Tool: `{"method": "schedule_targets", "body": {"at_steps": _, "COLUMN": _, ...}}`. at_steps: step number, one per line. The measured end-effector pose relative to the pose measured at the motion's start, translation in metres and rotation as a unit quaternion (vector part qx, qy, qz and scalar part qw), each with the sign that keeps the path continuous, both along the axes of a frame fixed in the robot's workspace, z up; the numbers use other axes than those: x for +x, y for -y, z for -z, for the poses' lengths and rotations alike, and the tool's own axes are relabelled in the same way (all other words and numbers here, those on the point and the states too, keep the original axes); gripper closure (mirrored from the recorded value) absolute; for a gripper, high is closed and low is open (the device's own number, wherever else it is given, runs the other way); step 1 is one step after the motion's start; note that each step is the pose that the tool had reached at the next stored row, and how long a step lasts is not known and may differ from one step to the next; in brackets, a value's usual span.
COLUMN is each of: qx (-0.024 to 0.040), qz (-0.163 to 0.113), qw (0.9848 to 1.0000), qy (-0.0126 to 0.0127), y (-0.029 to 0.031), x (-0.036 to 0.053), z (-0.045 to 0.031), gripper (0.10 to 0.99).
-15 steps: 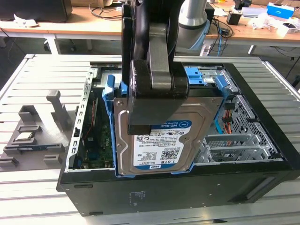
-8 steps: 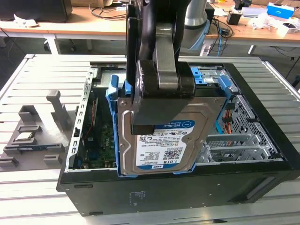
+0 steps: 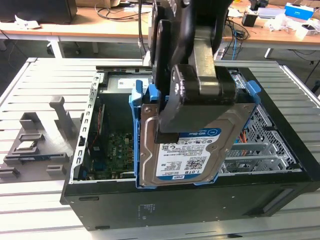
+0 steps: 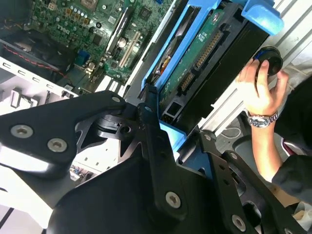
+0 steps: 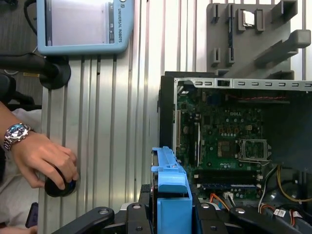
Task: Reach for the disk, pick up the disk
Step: 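Pick up the disk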
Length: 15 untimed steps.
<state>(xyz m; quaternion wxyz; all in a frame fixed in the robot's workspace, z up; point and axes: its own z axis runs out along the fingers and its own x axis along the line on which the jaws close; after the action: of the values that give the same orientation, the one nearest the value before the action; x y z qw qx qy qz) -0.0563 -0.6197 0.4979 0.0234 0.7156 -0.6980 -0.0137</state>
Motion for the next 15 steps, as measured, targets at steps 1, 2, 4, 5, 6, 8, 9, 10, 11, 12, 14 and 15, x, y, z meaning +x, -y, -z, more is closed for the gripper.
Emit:
{"method": "schedule_targets", "body": {"at_steps": 1, "qx": 0.0001, "qz": 0.000, "qw": 1.0000, "qy": 0.0000, "y": -0.0004, "x": 0.0065, "z": 0.0001, "gripper": 0.718}}
{"method": "schedule_targets", "body": {"at_steps": 2, "qx": 0.0000, "qz": 0.000, "qw": 1.0000, "qy": 0.0000, "y": -0.0010, "x": 0.0099, "z": 0.0000, "gripper": 0.718}}
{"method": "schedule_targets", "body": {"at_steps": 4, "qx": 0.0009, "qz": 0.000, "qw": 1.0000, "qy": -0.0001, "y": -0.0031, "x": 0.0165, "z": 0.0000, "gripper": 0.718}}
{"method": "schedule_targets", "body": {"at_steps": 5, "qx": 0.0065, "qz": 0.000, "qw": 1.0000, "qy": -0.0001, "y": -0.0046, "x": 0.0209, "z": 0.0000, "gripper": 0.718}}
{"method": "schedule_targets", "body": {"at_steps": 6, "qx": 0.0147, "qz": 0.000, "qw": 0.9999, "qy": 0.0000, "y": -0.0064, "x": 0.0254, "z": 0.0000, "gripper": 0.718}}
{"method": "schedule_targets", "body": {"at_steps": 8, "qx": 0.0192, "qz": 0.000, "qw": 0.9998, "qy": 0.0000, "y": -0.0090, "x": 0.0287, "z": 0.0001, "gripper": 0.718}}
{"method": "schedule_targets", "body": {"at_steps": 9, "qx": 0.0212, "qz": 0.000, "qw": 0.9998, "qy": 0.0000, "y": -0.0127, "x": 0.0320, "z": 0.0000, "gripper": 0.718}}
{"method": "schedule_targets", "body": {"at_steps": 10, "qx": 0.0227, "qz": 0.000, "qw": 0.9997, "qy": 0.0000, "y": -0.0161, "x": 0.0354, "z": 0.0001, "gripper": 0.718}}
{"method": "schedule_targets", "body": {"at_steps": 11, "qx": 0.0235, "qz": 0.000, "qw": 0.9997, "qy": 0.0000, "y": -0.0180, "x": 0.0377, "z": 0.0001, "gripper": 0.718}}
{"method": "schedule_targets", "body": {"at_steps": 12, "qx": 0.0239, "qz": 0.000, "qw": 0.9997, "qy": 0.0000, "y": -0.0192, "x": 0.0391, "z": 0.0001, "gripper": 0.718}}
{"method": "schedule_targets", "body": {"at_steps": 14, "qx": 0.0248, "qz": 0.000, "qw": 0.9997, "qy": 0.0000, "y": -0.0216, "x": 0.0423, "z": 0.0001, "gripper": 0.718}}
{"method": "schedule_targets", "body": {"at_steps": 15, "qx": 0.0252, "qz": 0.000, "qw": 0.9997, "qy": 0.0000, "y": -0.0234, "x": 0.0449, "z": 0.0001, "gripper": 0.718}}
